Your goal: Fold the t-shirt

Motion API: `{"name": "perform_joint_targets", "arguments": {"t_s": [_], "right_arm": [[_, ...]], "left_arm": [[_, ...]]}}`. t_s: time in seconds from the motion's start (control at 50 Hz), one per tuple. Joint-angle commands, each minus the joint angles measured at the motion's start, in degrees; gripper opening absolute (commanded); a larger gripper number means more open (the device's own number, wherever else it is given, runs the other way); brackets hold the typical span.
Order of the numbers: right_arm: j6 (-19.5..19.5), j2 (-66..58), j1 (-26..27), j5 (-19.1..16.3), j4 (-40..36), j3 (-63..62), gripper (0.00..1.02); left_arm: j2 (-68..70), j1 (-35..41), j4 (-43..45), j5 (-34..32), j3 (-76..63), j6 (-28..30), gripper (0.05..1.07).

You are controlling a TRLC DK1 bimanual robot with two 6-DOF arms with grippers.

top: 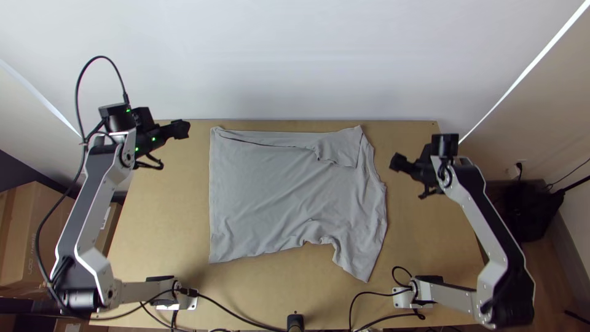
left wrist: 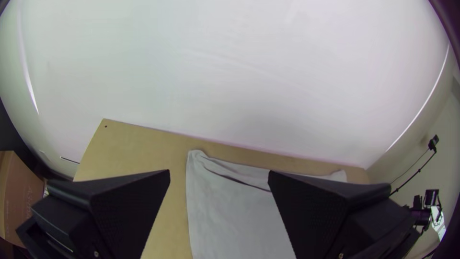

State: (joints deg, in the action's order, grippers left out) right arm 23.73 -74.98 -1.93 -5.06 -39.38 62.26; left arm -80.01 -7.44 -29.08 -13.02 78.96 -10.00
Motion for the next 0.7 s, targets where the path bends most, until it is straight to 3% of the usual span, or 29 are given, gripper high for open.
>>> {"name": "perform_joint_targets", "arguments": {"t_s": [0.0, 0.24, 0.38, 0.6, 0.68], "right_arm": [[0.0, 7.1, 0.3, -1.9, -2.1, -7.1, 0.95], [-0.4, 9.6, 0.2, -8.4, -11.2, -12.8, 0.81], [-0.8, 8.8, 0.3, -8.6, -11.4, -15.7, 0.67], [-3.2, 2.7, 0.3, -8.7, -11.4, -19.4, 0.67], [-4.6, 0.1, 0.4, -8.7, -10.8, -19.8, 0.59]], "left_arm": [[7.6, 0.9, -2.6, -1.1, -3.4, 1.0, 1.03], [19.5, 4.3, -8.9, -1.2, -8.6, 1.8, 1.03], [23.5, 5.4, -11.8, -1.3, -10.2, 1.8, 1.03], [25.8, 5.7, -13.8, -1.3, -11.0, 1.7, 1.03], [25.9, 5.7, -13.9, -1.3, -11.0, 1.8, 1.03]]}}
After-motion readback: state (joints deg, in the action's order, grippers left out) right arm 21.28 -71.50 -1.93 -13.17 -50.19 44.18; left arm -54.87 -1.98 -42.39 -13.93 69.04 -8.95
